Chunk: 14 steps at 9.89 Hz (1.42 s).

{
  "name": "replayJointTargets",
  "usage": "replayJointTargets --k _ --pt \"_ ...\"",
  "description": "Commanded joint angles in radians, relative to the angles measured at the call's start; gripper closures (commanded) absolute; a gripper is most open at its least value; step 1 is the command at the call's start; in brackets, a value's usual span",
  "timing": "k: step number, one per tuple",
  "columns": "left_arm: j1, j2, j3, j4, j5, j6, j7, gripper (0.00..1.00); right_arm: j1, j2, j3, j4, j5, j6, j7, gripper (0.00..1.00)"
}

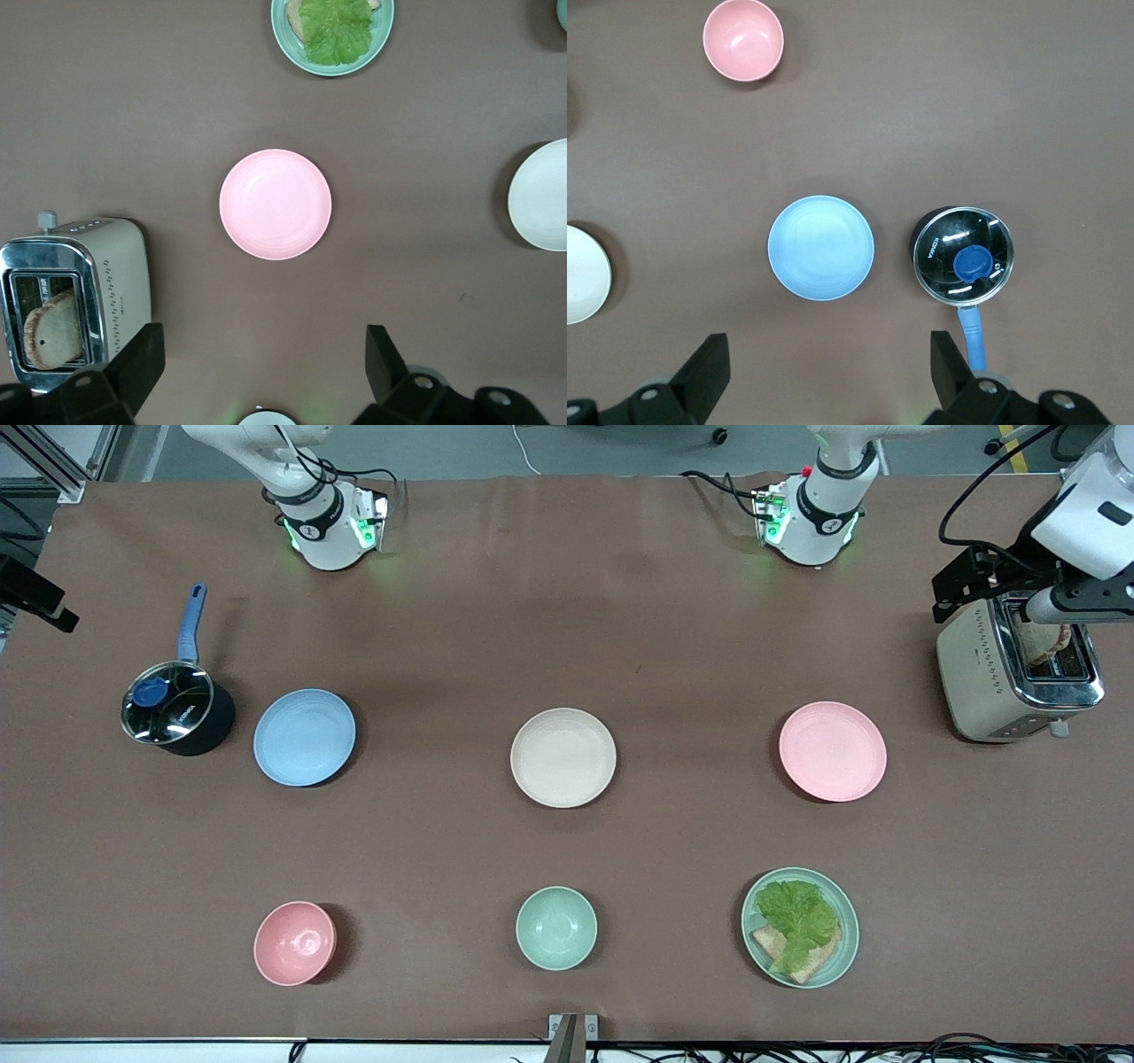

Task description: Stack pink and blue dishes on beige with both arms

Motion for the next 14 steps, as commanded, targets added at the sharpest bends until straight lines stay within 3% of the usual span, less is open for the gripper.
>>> replayJointTargets --k 1,5,7,9,14 --pt "0.007 0.008 0.004 -0.025 -0.001 0.007 0.033 0.0 0.015 0.003 0.0 0.007 -0.009 -0.013 0.008 0.0" --pt "0.007 0.095 0.006 0.077 0.003 0.005 0.032 0.0 0.018 0.006 0.0 0.01 -0.009 -0.013 0.008 0.0" --pt "0.067 0.164 0.009 0.06 -0.007 0.055 0.106 0.0 0.017 0.006 -0.002 0.007 -0.009 -0.013 0.008 0.0" --pt "0.142 0.225 0.009 0.0 -0.017 0.147 0.272 0.0 0.035 0.007 -0.002 0.006 -0.009 -0.025 0.019 0.0" --pt "0.193 0.353 0.006 -0.262 -0.056 0.509 0.485 0.0 0.031 0.012 -0.004 -0.035 -0.007 -0.008 0.005 0.0"
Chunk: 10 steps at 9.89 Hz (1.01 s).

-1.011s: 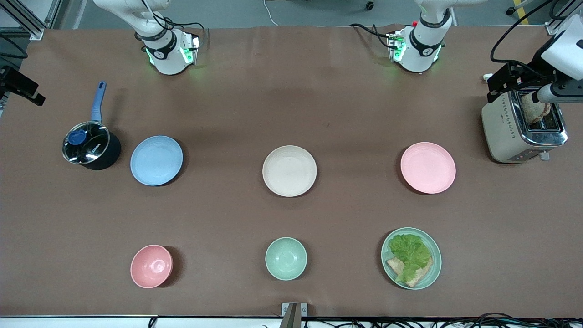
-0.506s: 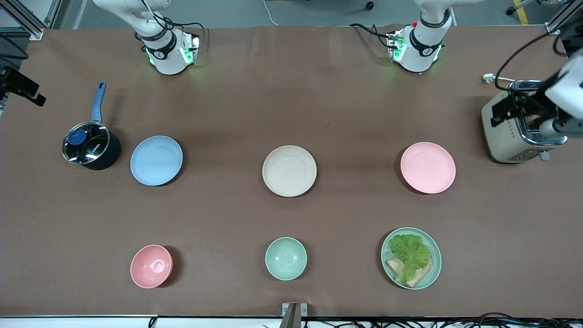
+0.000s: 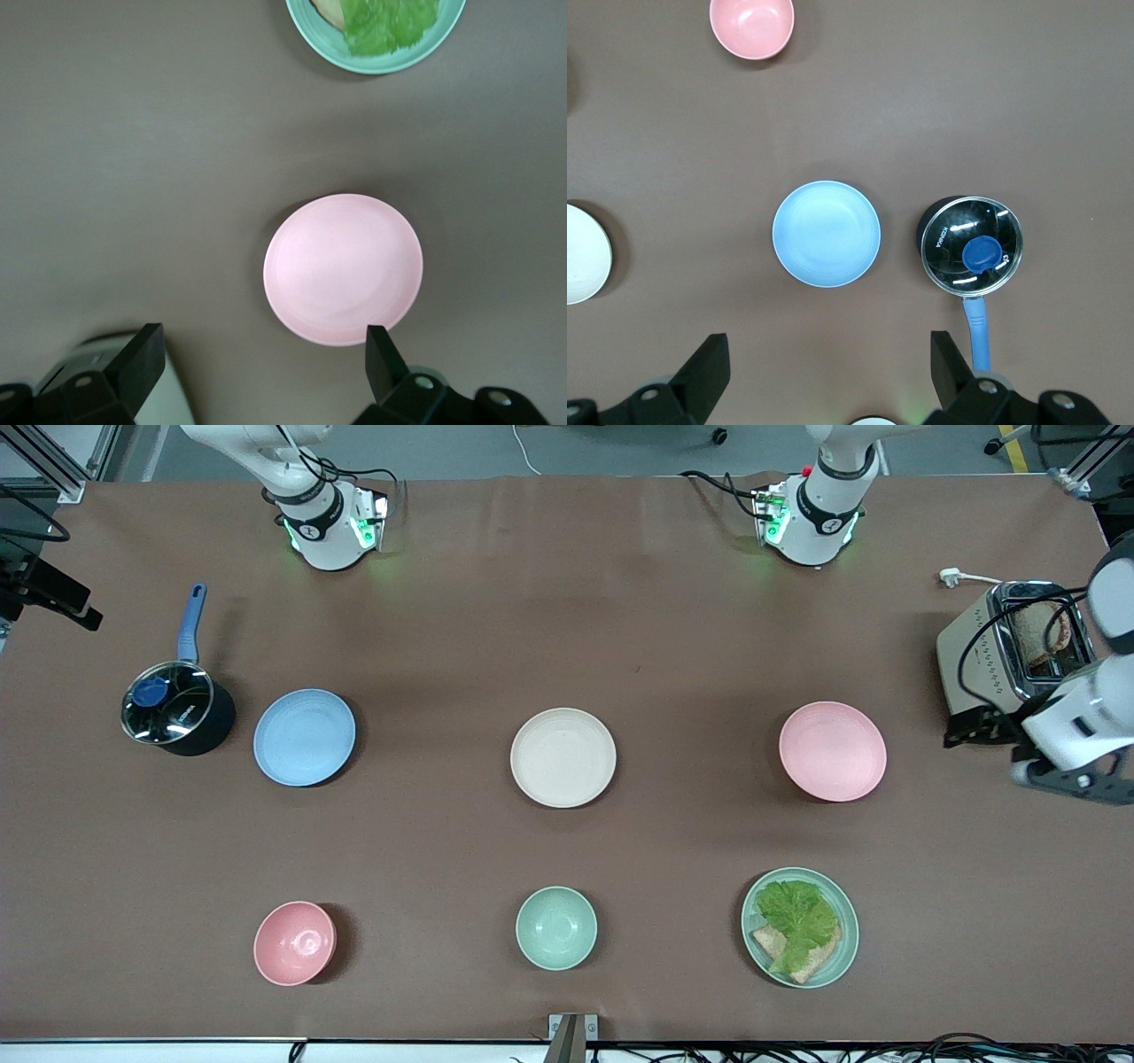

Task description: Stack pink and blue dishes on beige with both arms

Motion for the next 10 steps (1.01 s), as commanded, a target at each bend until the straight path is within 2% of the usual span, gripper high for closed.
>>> replayJointTargets --k 1,3,4,5,6,7,10 --pt "0.026 0.076 -0.005 -0.111 -0.046 0.158 0.114 0.0 0.002 0.045 0.001 -0.04 -0.006 0.039 -0.003 0.0" --pt "0.024 0.147 -0.011 -0.165 -0.046 0.281 0.132 0.0 -0.028 0.124 0.0 -0.107 0.026 0.162 -0.079 0.0" --pt "0.024 0.182 -0.011 -0.169 -0.046 0.283 0.16 0.05 -0.041 0.163 -0.01 -0.155 0.064 0.224 -0.156 0.0" --pt "0.036 0.218 -0.011 -0.174 -0.046 0.283 0.234 0.15 -0.053 0.195 -0.017 -0.211 0.109 0.278 -0.207 0.0" --pt "0.058 0.253 -0.011 -0.174 -0.046 0.284 0.281 0.24 -0.068 0.206 -0.022 -0.299 0.115 0.369 -0.277 0.0" --pt "0.062 0.279 -0.011 -0.174 -0.046 0.29 0.296 0.33 -0.085 0.233 -0.055 -0.368 0.12 0.448 -0.383 0.0" --pt "0.072 0.308 -0.011 -0.174 -0.043 0.313 0.306 0.53 -0.095 0.344 -0.085 -0.491 0.245 0.653 -0.582 0.0"
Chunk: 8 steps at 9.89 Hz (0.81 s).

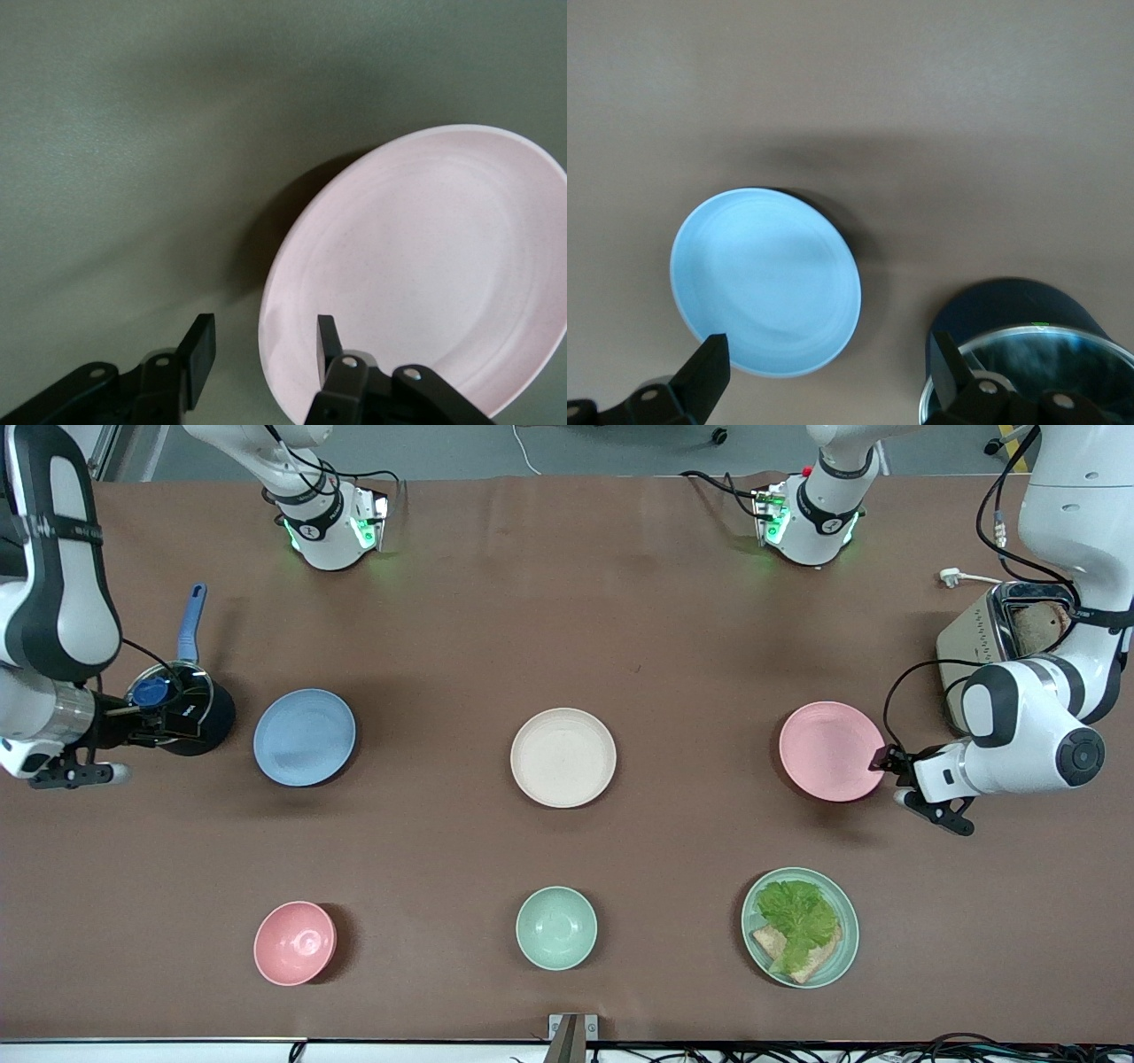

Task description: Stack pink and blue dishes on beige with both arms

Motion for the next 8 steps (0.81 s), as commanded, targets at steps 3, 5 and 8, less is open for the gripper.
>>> replayJointTargets --k 3,5,8 --pt "0.015 0.056 -0.005 -0.008 -0.015 0.042 0.015 0.79 0.0 0.115 0.006 -0.096 0.074 0.177 -0.151 0.0" --pt "0.013 0.059 -0.005 -0.004 -0.015 0.042 0.013 1.0 -0.001 0.146 0.009 -0.137 0.076 0.216 -0.174 0.07" --pt "0.003 -0.069 -0.082 0.022 -0.113 -0.022 -0.084 1.0 -0.003 0.147 0.012 -0.194 0.232 0.266 -0.261 0.34"
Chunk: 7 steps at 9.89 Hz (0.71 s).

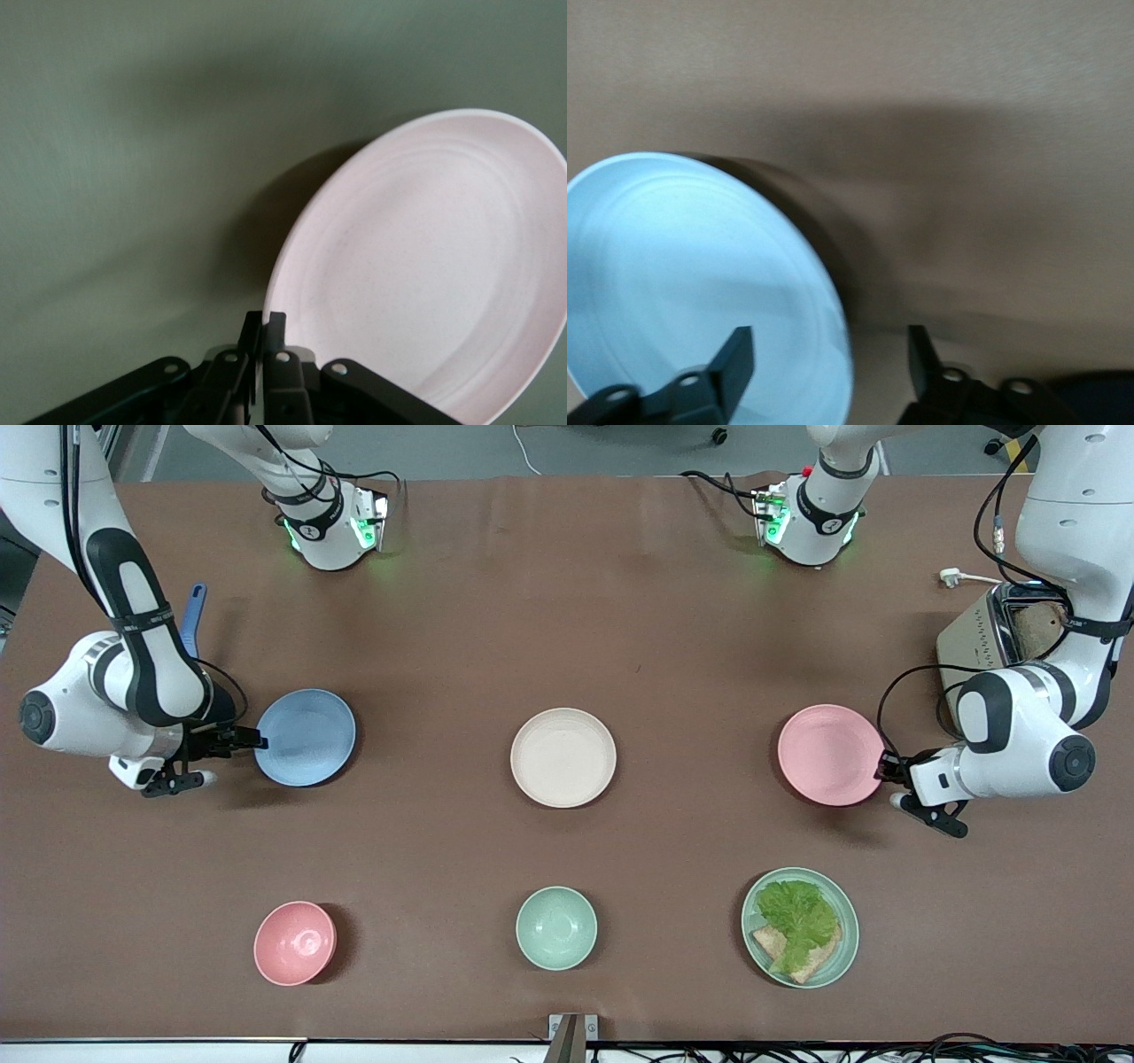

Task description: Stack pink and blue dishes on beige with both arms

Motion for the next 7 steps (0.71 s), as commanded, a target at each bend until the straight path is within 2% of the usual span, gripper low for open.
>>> replayJointTargets --k 1,2,3,5,7 --pt "-0.011 -0.098 -0.111 0.006 -0.051 -0.062 -0.208 1.0 -0.013 -0.008 0.001 -0.031 0.095 0.014 -0.113 0.5" --pt "-0.011 -0.1 -0.206 0.035 -0.045 -0.085 -0.368 1.0 -0.017 -0.006 0.001 -0.031 0.104 0.006 -0.129 0.82" --pt "-0.03 -0.095 -0.282 0.063 -0.036 -0.085 -0.544 1.0 -0.02 -0.006 0.001 -0.029 0.112 -0.003 -0.128 0.98" --pt "-0.204 -0.071 -0.306 0.116 0.063 -0.078 -0.837 1.0 -0.024 -0.008 0.001 -0.021 0.115 -0.001 -0.129 0.99" --pt "-0.338 0.016 -0.306 0.175 0.183 -0.046 -1.071 1.0 -0.023 -0.011 0.0 0.012 0.118 -0.021 -0.114 1.0"
